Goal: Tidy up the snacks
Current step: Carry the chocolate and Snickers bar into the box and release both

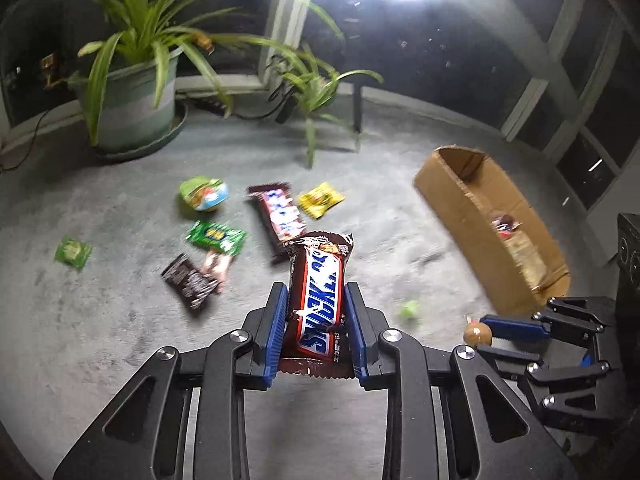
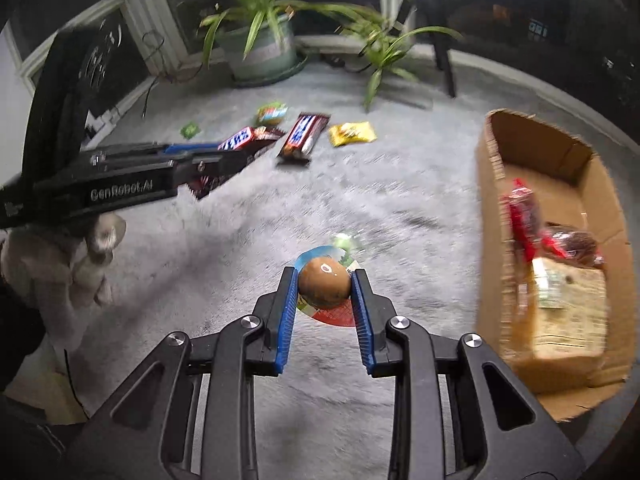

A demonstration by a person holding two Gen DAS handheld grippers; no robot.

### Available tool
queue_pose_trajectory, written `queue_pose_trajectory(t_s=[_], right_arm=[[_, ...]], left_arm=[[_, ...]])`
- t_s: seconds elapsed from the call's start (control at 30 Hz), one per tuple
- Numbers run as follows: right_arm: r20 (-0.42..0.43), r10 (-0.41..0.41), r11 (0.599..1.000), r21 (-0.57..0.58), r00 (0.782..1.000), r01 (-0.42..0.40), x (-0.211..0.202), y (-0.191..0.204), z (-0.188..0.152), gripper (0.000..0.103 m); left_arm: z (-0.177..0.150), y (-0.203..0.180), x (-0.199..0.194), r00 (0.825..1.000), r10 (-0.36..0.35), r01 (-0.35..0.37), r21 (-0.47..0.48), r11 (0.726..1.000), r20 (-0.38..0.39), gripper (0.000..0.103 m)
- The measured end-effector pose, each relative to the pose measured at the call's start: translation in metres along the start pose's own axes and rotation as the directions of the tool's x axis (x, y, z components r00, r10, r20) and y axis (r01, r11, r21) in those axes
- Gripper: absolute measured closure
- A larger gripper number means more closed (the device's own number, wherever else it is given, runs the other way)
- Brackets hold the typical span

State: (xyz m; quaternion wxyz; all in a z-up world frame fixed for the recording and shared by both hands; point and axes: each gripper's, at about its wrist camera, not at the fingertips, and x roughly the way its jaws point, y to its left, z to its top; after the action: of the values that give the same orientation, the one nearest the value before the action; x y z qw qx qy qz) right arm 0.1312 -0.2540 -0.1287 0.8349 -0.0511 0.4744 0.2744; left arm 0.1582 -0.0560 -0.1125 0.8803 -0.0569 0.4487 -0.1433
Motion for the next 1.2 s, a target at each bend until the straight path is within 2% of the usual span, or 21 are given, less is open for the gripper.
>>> queue_pose_trajectory(t_s=[0.3,0.47,0.7,0.9,1.2], right_arm=[[0.080,-0.092,0.991,0.100,0.992,0.084,-0.056,-0.062,0.001,0.075],[0.085,-0.155,0.976,0.168,0.984,0.139,-0.076,-0.105,-0.009,0.075],[0.077,-0.203,0.954,0.242,0.976,0.179,-0.092,-0.152,-0.029,0.075],[0.058,-0.226,0.942,0.267,0.972,0.203,-0.091,-0.175,-0.038,0.075],[0.033,-0.228,0.939,0.273,0.973,0.210,-0.086,-0.188,-0.044,0.074]], left_arm=[[0.012,-0.049,-0.001,0.996,-0.088,0.088,0.031,0.996,0.023,0.076],[0.014,-0.087,0.003,0.988,-0.150,0.149,0.059,0.987,0.025,0.076],[0.017,-0.145,0.017,0.974,-0.225,0.222,0.108,0.969,0.009,0.076],[0.019,-0.181,0.034,0.970,-0.244,0.243,0.148,0.959,-0.011,0.076],[0.019,-0.207,0.059,0.968,-0.246,0.251,0.162,0.954,-0.050,0.076]])
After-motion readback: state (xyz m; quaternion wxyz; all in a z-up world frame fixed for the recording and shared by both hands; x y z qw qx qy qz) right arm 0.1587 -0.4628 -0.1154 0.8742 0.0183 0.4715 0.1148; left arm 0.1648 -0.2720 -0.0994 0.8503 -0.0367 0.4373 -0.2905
